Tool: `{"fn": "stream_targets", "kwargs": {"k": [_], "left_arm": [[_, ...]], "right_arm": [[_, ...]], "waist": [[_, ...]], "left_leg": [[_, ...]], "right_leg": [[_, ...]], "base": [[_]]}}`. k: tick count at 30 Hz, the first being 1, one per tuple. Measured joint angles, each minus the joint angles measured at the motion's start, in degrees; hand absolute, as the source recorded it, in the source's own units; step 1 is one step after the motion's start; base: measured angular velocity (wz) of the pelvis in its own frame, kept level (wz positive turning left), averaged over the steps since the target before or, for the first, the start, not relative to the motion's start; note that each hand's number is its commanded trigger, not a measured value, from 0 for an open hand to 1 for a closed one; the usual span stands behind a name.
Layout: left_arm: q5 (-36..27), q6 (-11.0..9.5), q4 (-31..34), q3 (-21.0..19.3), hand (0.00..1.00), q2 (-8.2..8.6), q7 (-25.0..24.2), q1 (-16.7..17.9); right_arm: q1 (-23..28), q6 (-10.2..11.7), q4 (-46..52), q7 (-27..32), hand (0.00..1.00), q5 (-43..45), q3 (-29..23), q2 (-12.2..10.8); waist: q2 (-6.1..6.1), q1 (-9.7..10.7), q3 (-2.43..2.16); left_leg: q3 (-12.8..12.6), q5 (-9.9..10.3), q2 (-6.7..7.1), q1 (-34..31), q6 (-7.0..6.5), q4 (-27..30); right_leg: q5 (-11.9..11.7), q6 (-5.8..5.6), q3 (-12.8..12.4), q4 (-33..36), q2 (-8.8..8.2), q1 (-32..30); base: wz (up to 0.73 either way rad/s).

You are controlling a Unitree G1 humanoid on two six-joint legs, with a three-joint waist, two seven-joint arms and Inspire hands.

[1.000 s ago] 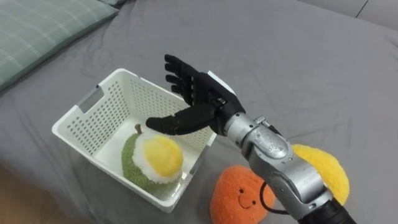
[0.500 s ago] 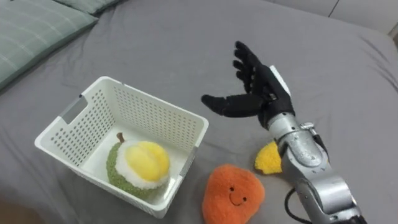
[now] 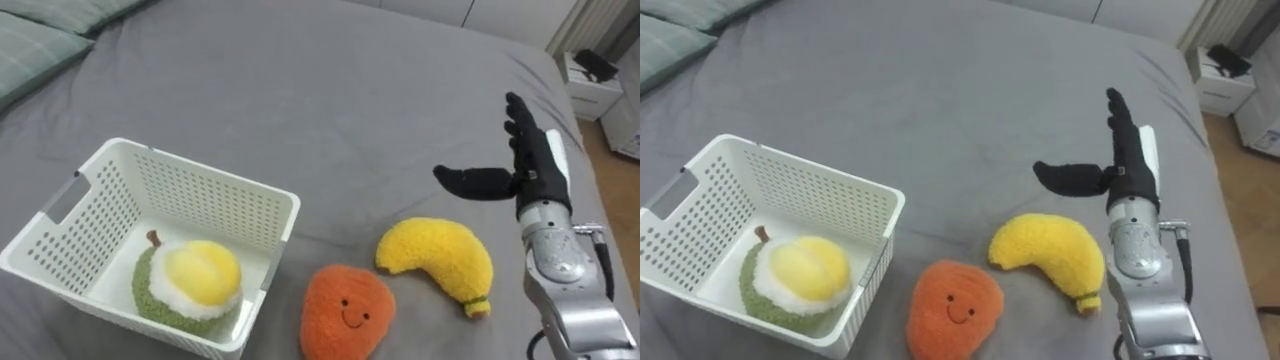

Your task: Collect toys from the bed

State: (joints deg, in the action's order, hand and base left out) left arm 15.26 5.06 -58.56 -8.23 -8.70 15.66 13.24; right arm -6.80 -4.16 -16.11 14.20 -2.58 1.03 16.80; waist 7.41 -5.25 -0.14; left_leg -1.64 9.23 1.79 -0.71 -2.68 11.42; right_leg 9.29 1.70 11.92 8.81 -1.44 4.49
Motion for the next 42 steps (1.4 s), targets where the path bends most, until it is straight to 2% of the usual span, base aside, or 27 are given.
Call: {"fn": "stream_targets", "kwargs": {"k": [2,3,5,9,11,15,18,23,24,27,30,35,39,42], "left_arm": [[-0.06,0.12,0.00,-0.02,0.00,-0.47,-0.01,0.07],[-0.09,0.12,0.12,-0.02,0.00,-0.80,-0.01,0.01],[-0.07,0.12,0.16,-0.03,0.00,-1.27,-0.01,-0.06],[-0.07,0.11,0.06,0.08,0.00,-1.98,-0.08,-1.48],[-0.37,0.11,0.09,0.19,0.00,-2.02,-0.17,-2.92],[-3.89,-0.19,0.19,0.85,0.00,-2.09,-0.25,-5.18],[-3.90,-0.19,0.18,1.07,0.00,-2.20,-0.88,-5.63],[-4.57,-0.22,-0.76,2.02,0.00,-2.27,-1.59,-7.26],[-4.61,-0.22,-1.19,2.62,0.00,-2.30,-1.58,-7.71],[-6.11,-0.52,-1.22,3.36,0.00,-2.35,-1.27,-8.81],[-9.18,-0.94,-1.81,5.04,0.00,-2.62,-1.02,-8.85],[-10.38,-1.00,-3.12,6.91,0.00,-2.82,-0.95,-8.97],[-10.72,-1.44,-3.30,8.83,0.00,-3.41,-1.00,-9.67],[-10.75,-1.53,-3.34,9.04,0.00,-3.88,-1.01,-9.53]], "right_arm": [[0.04,0.07,-2.08,0.10,0.00,-0.60,0.01,0.40],[0.04,0.07,-3.48,0.26,0.00,-0.56,0.00,0.61],[0.01,0.07,-5.46,0.96,0.00,-0.52,0.00,0.84],[-1.03,0.35,-10.73,2.73,0.00,0.47,0.15,1.56],[-1.85,0.55,-14.09,3.16,0.00,0.89,0.14,2.01],[-4.64,0.52,-22.30,3.50,0.00,0.86,0.10,2.20],[-7.68,0.47,-28.78,3.37,0.00,1.26,0.11,2.42],[-12.54,0.68,-38.40,2.98,0.00,1.75,2.61,4.09],[-13.29,0.77,-40.35,2.65,0.00,1.91,3.44,4.15],[-13.90,1.06,-43.74,1.46,0.00,2.35,5.24,4.15],[-14.17,1.11,-45.44,1.25,0.00,2.32,6.69,4.16],[-14.31,1.11,-46.44,1.25,0.00,2.34,7.25,4.18],[-14.58,1.09,-46.70,1.68,0.00,2.60,9.07,4.19],[-15.69,1.09,-46.85,2.34,0.00,3.29,9.01,4.20]], "waist": [[0.19,0.18,-0.09],[0.30,0.35,0.05],[0.41,0.40,0.05],[0.66,0.02,0.42],[0.87,0.25,0.28],[0.35,0.12,0.44],[0.18,-0.03,0.49],[-0.01,-1.94,0.66],[-0.19,-2.50,0.83],[-0.30,-3.06,0.93],[-0.58,-3.29,1.16],[-0.72,-3.08,1.34],[-0.78,-4.63,1.52],[-1.10,-4.89,1.81]], "left_leg": [[-0.08,0.00,-0.04,-0.73,0.00,0.26],[-0.08,0.00,-0.04,-0.88,-0.01,0.35],[-0.19,0.01,-0.04,-1.52,-0.02,0.34],[-0.05,0.02,-0.06,-3.60,-0.07,1.16],[0.33,0.09,-0.08,-5.45,-0.16,1.77],[0.48,-0.21,-0.12,-9.79,-0.39,2.55],[0.42,-0.41,-0.06,-11.67,-0.56,2.78],[1.00,-0.45,-0.01,-12.83,-0.60,3.02],[1.21,-0.45,0.01,-12.95,-0.60,2.93],[2.35,-0.62,0.23,-14.29,-0.44,2.96],[3.05,-0.68,0.40,-14.84,-0.40,2.93],[4.94,-0.79,0.95,-15.62,-0.57,3.03],[5.33,-0.87,1.16,-16.06,-0.71,3.17],[5.59,-0.90,1.19,-16.30,-0.72,3.35]], "right_leg": [[-0.04,-0.02,-0.11,0.06,0.02,-0.71],[-0.08,-0.03,-0.11,0.09,0.01,-0.85],[-0.08,-0.04,-0.25,0.22,0.00,-1.58],[-0.10,-0.03,0.12,0.87,0.01,-3.48],[-0.29,0.00,0.76,1.04,-0.04,-4.90],[-1.08,-0.05,0.87,1.10,0.32,-8.83],[-1.22,-0.10,1.01,1.32,0.12,-11.01],[-1.22,-0.11,1.34,1.36,-0.07,-12.26],[-1.22,-0.11,1.59,1.24,-0.13,-12.29],[-1.22,-0.10,2.75,0.95,-0.20,-13.05],[-1.21,-0.11,4.01,0.88,-0.29,-13.28],[-1.19,-0.14,5.56,0.74,-0.36,-13.34],[-1.18,-0.16,6.27,0.82,-0.49,-13.67],[-1.18,-0.16,6.77,0.84,-0.50,-13.69]], "base": [[0.00],[0.00],[-0.02],[0.01],[0.11],[0.03],[0.00],[0.02],[0.07],[0.20],[0.15],[0.18],[0.07],[0.05]]}}
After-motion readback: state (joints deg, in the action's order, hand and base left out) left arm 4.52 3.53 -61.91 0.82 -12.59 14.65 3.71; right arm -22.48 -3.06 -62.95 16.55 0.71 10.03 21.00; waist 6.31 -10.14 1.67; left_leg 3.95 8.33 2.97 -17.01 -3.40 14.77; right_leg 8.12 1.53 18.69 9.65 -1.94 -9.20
